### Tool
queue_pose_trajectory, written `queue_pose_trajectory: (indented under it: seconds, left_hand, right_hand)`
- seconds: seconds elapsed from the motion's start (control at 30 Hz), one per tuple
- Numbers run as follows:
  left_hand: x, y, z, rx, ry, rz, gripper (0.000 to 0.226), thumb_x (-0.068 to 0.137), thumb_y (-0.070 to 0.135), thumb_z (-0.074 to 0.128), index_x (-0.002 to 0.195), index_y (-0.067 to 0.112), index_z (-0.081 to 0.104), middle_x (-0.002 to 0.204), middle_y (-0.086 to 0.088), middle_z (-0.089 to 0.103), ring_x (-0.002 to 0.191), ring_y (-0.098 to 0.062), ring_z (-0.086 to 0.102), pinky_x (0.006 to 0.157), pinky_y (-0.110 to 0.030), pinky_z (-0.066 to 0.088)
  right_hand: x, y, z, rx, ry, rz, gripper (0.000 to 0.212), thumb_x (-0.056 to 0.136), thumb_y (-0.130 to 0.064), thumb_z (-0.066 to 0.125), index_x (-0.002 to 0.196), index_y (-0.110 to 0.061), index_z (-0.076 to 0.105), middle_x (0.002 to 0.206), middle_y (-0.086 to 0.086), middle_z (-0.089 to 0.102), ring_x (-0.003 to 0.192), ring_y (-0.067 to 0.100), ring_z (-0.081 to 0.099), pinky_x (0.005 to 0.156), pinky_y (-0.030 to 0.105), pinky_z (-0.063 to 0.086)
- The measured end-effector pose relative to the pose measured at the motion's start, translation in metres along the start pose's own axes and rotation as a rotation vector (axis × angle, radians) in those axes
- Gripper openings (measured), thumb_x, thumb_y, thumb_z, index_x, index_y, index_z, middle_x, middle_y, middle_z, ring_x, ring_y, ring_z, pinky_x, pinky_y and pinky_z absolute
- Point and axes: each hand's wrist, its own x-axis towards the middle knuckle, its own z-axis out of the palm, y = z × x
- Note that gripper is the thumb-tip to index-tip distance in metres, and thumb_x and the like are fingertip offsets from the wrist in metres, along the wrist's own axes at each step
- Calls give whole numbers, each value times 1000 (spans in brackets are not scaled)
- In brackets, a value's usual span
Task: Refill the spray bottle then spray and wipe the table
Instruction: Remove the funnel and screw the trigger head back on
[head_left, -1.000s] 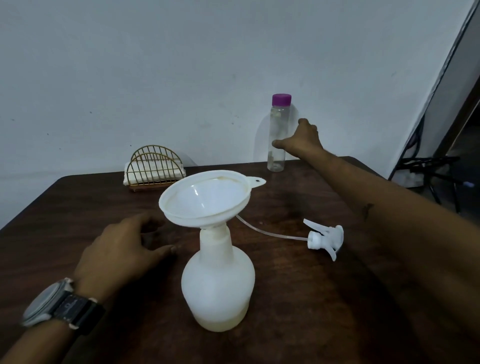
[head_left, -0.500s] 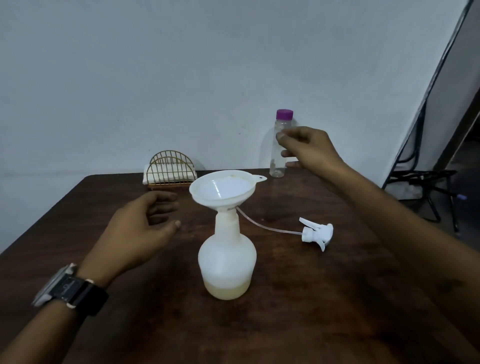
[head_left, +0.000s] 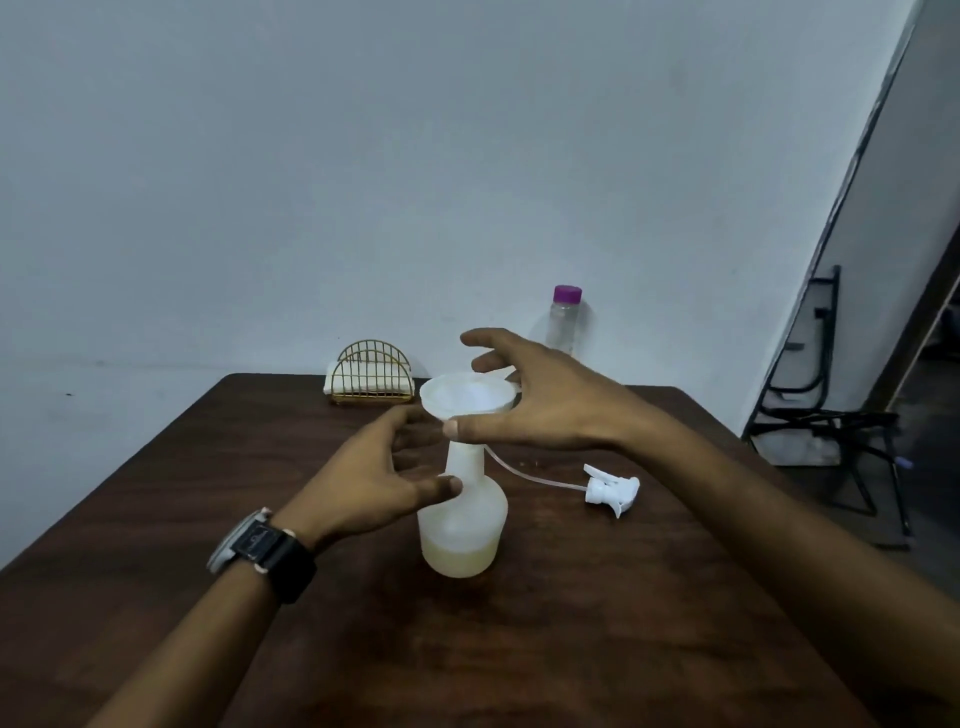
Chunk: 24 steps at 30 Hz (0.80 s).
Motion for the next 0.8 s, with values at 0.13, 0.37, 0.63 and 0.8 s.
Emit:
queue_pose_trajectory:
  seconds: [0.13, 0.37, 0.63, 0.8]
  left_hand:
    - [-3, 2, 10, 44, 44, -9, 82, 52, 55, 91, 126, 42, 57, 123, 16, 69, 113, -2, 67, 99, -37, 58]
    - [-6, -4, 26, 163, 76, 1, 83, 59, 46, 96, 132, 30, 60, 125, 14, 70, 112, -4, 67, 98, -36, 58]
    - [-4, -5, 26, 209, 93, -1, 79, 58, 50, 95, 127, 26, 64, 121, 13, 70, 109, -1, 66, 94, -32, 58]
    - [-3, -5, 26, 214, 99, 5, 76, 60, 48, 95, 126, 25, 66, 120, 12, 71, 108, -2, 66, 93, -29, 57]
  right_hand:
    - [-2, -5, 1, 5, 23, 19, 102, 58, -79, 71, 149, -53, 34, 140, -19, 58, 119, 9, 61, 105, 42, 52]
    - [-1, -4, -4, 106, 143, 23, 99, 60, -76, 76, 148, -48, 41, 131, -23, 63, 102, -4, 64, 91, 28, 53]
    - [2, -6, 2, -5, 76, 37, 116, 55, -78, 77, 155, -43, 30, 141, -17, 60, 122, 9, 59, 106, 41, 51]
    - [6, -5, -1, 76, 173, 36, 110, 55, -77, 81, 150, -48, 32, 132, -19, 64, 117, 4, 60, 99, 34, 52]
